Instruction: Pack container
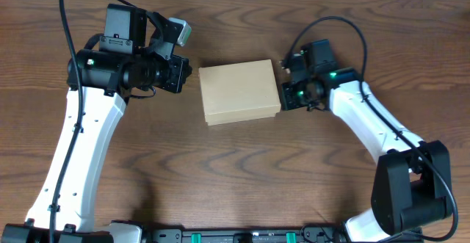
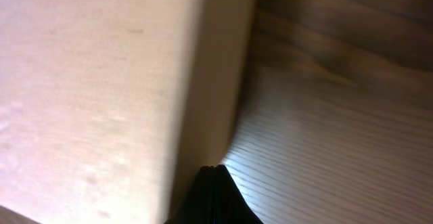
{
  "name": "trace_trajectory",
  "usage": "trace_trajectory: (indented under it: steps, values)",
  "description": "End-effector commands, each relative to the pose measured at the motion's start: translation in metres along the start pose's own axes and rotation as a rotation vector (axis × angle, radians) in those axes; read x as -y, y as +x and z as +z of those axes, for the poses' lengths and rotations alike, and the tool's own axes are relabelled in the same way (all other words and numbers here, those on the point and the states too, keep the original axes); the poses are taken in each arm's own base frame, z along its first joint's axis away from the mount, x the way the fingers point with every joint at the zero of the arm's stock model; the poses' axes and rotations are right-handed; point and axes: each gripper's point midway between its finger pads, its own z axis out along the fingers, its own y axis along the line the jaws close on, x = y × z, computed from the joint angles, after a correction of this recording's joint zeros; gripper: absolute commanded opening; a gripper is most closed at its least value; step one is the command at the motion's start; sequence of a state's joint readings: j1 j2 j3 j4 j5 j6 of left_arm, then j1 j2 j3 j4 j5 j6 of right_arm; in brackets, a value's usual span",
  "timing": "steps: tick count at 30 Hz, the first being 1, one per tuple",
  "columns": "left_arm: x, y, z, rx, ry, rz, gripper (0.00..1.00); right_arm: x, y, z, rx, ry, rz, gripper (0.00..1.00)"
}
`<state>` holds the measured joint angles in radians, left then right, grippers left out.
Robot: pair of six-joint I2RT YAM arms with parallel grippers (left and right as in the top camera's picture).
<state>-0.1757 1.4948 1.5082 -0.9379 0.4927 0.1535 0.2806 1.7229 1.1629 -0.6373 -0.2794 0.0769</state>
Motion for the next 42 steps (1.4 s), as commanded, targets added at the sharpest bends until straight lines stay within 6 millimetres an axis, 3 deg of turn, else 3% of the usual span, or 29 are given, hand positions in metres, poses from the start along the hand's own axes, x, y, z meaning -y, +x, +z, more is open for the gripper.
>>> trace_trajectory:
  steps: [1,13,16,20,22,25,27,30,33,36,39,42]
  values:
    - [0.0,0.001,-0.005,0.006,-0.008,-0.014,0.06,-0.013,0.001,0.003,-0.003,0.0,-0.016,0.01]
    - [-0.005,0.009,-0.005,-0.025,-0.033,-0.027,0.06,-0.007,-0.002,0.002,0.013,0.032,0.003,0.01]
    - [-0.003,0.015,-0.007,-0.048,-0.032,-0.044,0.06,-0.005,-0.007,-0.008,0.031,0.056,0.012,0.01]
    - [0.005,0.022,-0.022,-0.044,-0.031,-0.044,0.06,-0.005,-0.033,-0.057,0.143,0.103,0.017,0.01]
    - [0.013,0.024,-0.038,-0.016,-0.033,-0.031,0.06,-0.013,-0.048,-0.098,0.252,0.106,-0.015,0.01]
    - [0.027,0.032,-0.068,0.034,-0.038,-0.007,0.06,-0.029,-0.05,-0.149,0.373,0.1,-0.095,0.02]
    - [0.036,0.043,-0.084,0.063,-0.039,0.005,0.06,-0.038,-0.037,-0.173,0.407,0.091,-0.113,0.01]
    - [0.043,0.074,-0.091,0.072,-0.037,0.009,0.06,-0.047,-0.005,-0.184,0.404,0.057,-0.129,0.02]
    - [0.045,0.113,-0.086,0.074,-0.03,0.01,0.06,-0.056,0.037,-0.171,0.379,-0.016,-0.129,0.02]
    - [0.052,0.148,-0.076,0.108,0.018,0.026,0.06,-0.054,0.08,-0.144,0.366,-0.054,-0.116,0.02]
    - [0.053,0.167,-0.067,0.144,0.036,0.016,0.06,-0.052,0.105,-0.128,0.385,-0.093,-0.081,0.02]
    - [0.052,0.174,-0.063,0.189,0.037,0.007,0.06,-0.059,0.114,-0.129,0.42,-0.156,-0.062,0.02]
